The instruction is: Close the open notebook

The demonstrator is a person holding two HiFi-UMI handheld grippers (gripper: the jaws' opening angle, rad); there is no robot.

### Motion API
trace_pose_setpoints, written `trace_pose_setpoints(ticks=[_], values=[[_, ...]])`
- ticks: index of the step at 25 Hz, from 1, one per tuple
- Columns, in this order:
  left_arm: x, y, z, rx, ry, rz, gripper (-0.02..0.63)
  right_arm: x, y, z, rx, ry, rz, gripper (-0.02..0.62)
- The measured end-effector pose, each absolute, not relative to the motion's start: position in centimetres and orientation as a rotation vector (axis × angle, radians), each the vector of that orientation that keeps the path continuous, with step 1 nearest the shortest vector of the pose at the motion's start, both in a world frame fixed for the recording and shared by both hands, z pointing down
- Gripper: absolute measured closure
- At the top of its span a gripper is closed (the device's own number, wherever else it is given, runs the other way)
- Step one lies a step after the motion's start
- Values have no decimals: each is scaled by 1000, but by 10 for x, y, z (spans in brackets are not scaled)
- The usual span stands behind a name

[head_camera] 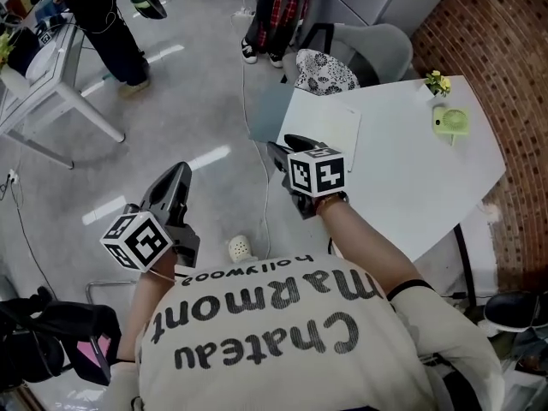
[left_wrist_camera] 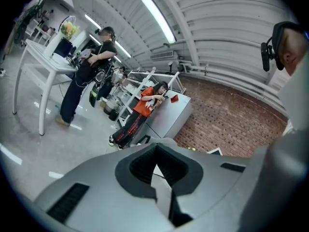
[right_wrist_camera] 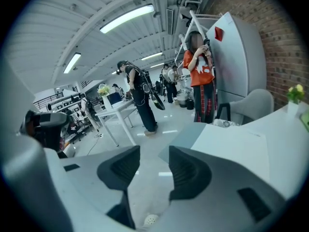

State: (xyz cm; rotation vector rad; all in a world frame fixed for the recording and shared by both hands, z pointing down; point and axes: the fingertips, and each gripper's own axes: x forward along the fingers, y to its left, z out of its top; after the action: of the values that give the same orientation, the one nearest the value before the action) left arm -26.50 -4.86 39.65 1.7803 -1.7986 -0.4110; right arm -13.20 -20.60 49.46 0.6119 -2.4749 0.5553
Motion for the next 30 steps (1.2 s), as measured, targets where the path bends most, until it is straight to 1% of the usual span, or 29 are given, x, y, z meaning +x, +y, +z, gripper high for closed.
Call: trace_pose_setpoints(ticks=[10, 16, 18, 23, 30], values=[[-329, -66, 414, 1734, -1797, -407, 604, -176, -228, 537, 613, -2333, 415, 385], [-344, -60, 425, 1672, -1811, -430, 604, -186, -229, 566, 591, -2212, 262, 350], [-352, -56, 427, 1652, -1828, -452, 604, -189, -230, 573, 576, -2159, 160, 338], [-370, -40, 440, 1600, -1869, -467, 604, -196, -228, 602, 498, -2016, -164, 331], [-378, -27, 443, 1548, -1903, -476, 604, -199, -235, 621, 451, -1871, -464, 311]])
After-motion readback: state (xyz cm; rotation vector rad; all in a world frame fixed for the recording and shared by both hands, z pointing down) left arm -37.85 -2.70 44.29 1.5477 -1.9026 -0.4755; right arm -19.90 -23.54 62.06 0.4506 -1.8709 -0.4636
